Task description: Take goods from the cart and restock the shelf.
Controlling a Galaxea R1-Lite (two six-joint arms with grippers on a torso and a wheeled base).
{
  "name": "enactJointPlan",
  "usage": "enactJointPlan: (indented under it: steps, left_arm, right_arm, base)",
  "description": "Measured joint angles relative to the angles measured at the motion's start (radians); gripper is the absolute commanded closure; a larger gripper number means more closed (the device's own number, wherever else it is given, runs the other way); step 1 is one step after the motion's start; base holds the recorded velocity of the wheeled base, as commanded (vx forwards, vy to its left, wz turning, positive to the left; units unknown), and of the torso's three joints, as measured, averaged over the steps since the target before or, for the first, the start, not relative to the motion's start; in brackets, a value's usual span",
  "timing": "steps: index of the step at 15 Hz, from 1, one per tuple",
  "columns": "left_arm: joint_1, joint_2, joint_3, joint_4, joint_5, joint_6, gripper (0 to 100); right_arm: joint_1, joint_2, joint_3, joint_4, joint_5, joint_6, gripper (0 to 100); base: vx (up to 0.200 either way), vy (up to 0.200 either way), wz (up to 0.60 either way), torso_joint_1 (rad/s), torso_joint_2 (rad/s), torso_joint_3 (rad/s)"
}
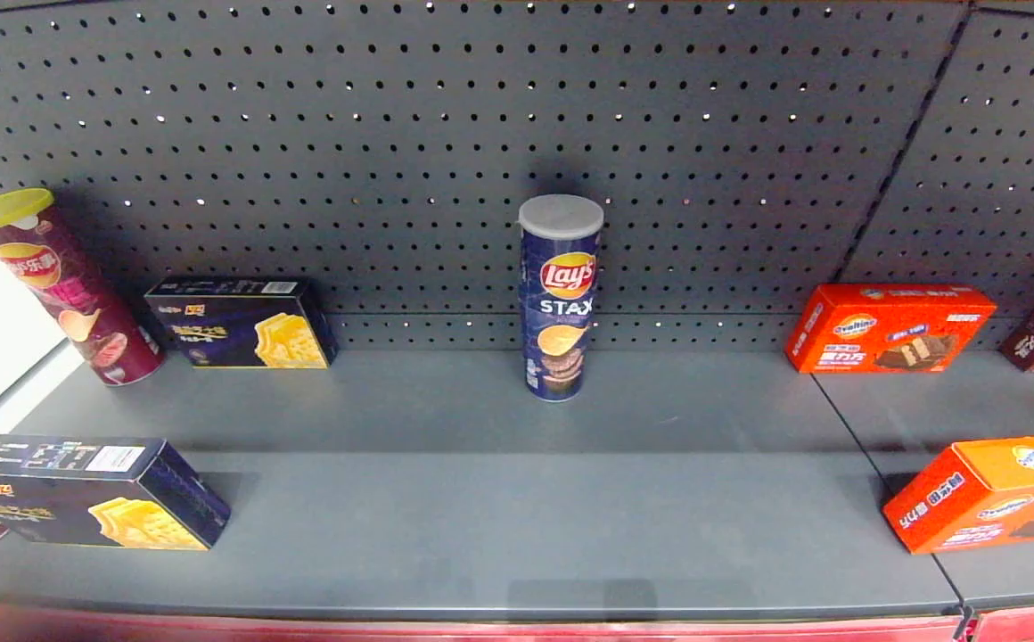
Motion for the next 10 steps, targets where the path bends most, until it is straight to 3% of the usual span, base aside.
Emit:
enactJointPlan:
  steps: [7,10]
  left_arm:
    - [0.0,0.0,0.0,0.0,0.001,0.0,0]
    - [0.0,0.0,0.0,0.0,0.002,0.0,0]
  right_arm:
    - [0.0,0.0,0.0,0.0,0.0,0.0,0]
    - [0.0,0.0,0.0,0.0,-0.001,0.002,0]
  base:
    - [0.0,0.0,0.0,0.0,0.0,0.0]
    - [0.0,0.0,0.6,0.001,0.0,0.002]
